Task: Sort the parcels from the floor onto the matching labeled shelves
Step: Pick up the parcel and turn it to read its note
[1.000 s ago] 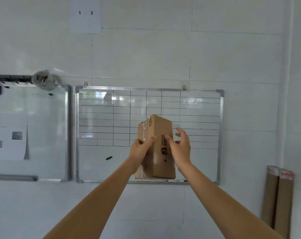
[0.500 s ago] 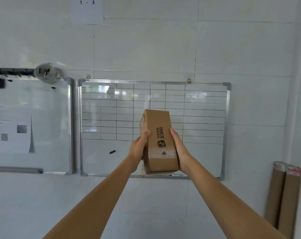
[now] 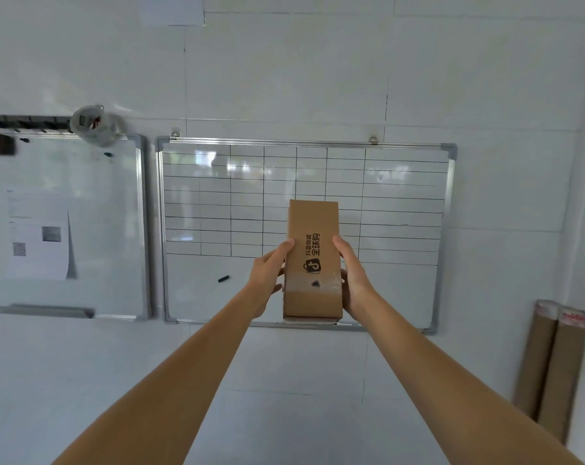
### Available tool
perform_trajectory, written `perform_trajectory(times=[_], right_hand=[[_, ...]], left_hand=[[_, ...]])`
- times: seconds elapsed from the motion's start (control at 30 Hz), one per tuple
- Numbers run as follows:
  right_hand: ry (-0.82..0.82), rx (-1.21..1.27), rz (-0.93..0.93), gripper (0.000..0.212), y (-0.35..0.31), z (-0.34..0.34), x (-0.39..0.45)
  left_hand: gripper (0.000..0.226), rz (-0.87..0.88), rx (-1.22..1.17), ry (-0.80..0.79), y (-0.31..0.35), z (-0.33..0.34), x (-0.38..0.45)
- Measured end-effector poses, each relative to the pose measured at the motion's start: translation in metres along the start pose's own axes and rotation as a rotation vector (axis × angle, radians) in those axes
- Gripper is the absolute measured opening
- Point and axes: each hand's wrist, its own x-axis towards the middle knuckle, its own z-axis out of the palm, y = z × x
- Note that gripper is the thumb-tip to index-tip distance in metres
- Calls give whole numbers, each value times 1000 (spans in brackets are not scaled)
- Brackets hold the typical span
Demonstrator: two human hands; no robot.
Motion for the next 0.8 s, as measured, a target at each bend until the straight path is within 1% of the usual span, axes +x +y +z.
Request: perform_trajectory(times=[0.07,0.17,0.23,0.37,0.4,0.5,0.57,0.6,0.7,0.8], right_hand=[[22,5,-3,83,1,0,-1],[108,6,-66,72,-2,4,-5],[160,7,-80,78,-3,7,-9],[202,-57,-103,100,-2,17,-14],[219,-84,-125,103,-1,20,-13],[282,-149,-175,118,0,32,-16],[320,-170,-185,130,0,41,-20],[332,-184,-202,127,0,44,-22],[370,-274,-247,102,2,49,-25],[425,-404,-244,84,4,57,-28]], left_hand=[[43,11,23,6,-1,-1,-1],[33,37,2,28,-2,1,-2],[32,53,14,35,0,0,-5],[28,106,109,53,-3,-2,-5],[31,114,126,61,-4,0,-5],[56,105,126,77,-6,9,-10],[68,134,125,108,-5,14,-10],[74,150,170,143,-6,15,-8],[81,100,297,242,-5,18,-4],[87,50,343,247,-4,21,-6]])
